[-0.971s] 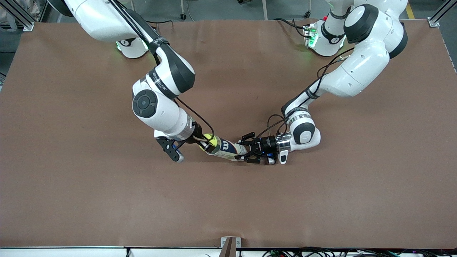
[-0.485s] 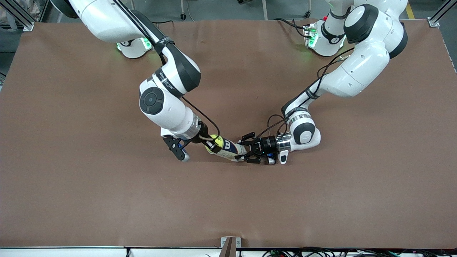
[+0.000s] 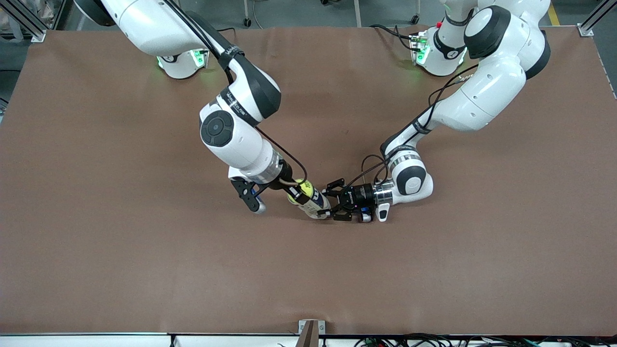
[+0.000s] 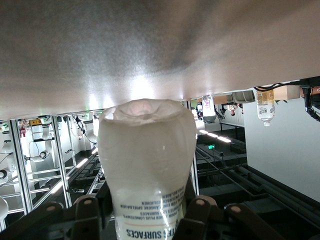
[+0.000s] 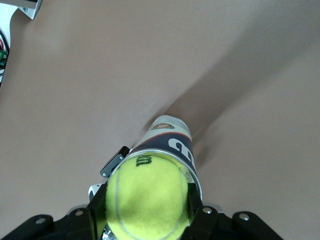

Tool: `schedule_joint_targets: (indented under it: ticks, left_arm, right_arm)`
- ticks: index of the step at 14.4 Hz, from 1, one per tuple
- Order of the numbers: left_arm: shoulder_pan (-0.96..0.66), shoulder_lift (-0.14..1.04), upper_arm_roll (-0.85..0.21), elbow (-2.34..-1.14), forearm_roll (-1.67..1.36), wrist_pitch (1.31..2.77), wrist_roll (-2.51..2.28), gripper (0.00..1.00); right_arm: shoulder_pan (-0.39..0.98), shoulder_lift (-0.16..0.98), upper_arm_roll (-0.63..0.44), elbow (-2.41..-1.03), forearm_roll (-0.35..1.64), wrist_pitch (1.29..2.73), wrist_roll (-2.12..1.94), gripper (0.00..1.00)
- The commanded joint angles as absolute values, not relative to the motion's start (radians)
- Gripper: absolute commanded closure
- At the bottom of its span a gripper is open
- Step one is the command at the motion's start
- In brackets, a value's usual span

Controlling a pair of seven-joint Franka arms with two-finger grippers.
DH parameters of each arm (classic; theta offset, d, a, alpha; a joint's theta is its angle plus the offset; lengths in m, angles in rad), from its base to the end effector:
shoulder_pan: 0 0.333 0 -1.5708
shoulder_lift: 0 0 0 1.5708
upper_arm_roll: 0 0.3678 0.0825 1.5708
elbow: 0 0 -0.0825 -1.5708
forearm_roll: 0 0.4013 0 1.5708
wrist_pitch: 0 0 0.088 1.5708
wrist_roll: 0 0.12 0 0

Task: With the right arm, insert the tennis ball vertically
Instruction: 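Press the second ball into the can and open the right gripper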

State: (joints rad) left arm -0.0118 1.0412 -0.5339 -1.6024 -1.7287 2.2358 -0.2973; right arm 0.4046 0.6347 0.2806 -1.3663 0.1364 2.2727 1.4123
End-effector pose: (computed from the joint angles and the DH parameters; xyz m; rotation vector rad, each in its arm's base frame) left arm 0.6386 -0.3621 0.1046 1.2091 1.2423 -0.9804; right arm 0.6496 0.4661 0.4110 -2.4903 1.1681 0.1266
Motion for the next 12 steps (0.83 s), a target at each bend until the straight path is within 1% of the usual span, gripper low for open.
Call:
schedule_joint_targets:
  ticks: [1, 3, 7, 11, 12]
  left_arm:
    - [-0.035, 1.066, -0.508, -1.582, -1.743, 2.235, -0.256, 0.53]
    - [-0.035, 1.066, -0.508, -1.574, -1.744, 2.235, -0.256, 0.53]
    - [-0.035, 1.066, -0.506, -1.568, -1.743, 2.235, -0.256, 0.65]
    - [-0.035, 1.066, -0.508, -1.568, -1.741, 2.235, -0.258, 0.65]
    - [-0.035, 1.066, -0.508, -1.566, -1.741, 2.235, -0.258, 0.65]
  right_arm:
    - [0.44, 0.666, 0.278, -1.324, 0.133, 2.322, 1.454, 0.99]
    - [0.451, 0.675, 0.276, -1.316, 0.133, 2.344, 1.46, 0.99]
    - [0.472, 0.698, 0.276, -1.293, 0.133, 2.391, 1.492, 0.98]
    - [0.491, 0.71, 0.267, -1.275, 0.133, 2.393, 1.502, 0.97]
    - [0.489, 0.709, 0.267, -1.273, 0.133, 2.391, 1.499, 0.95]
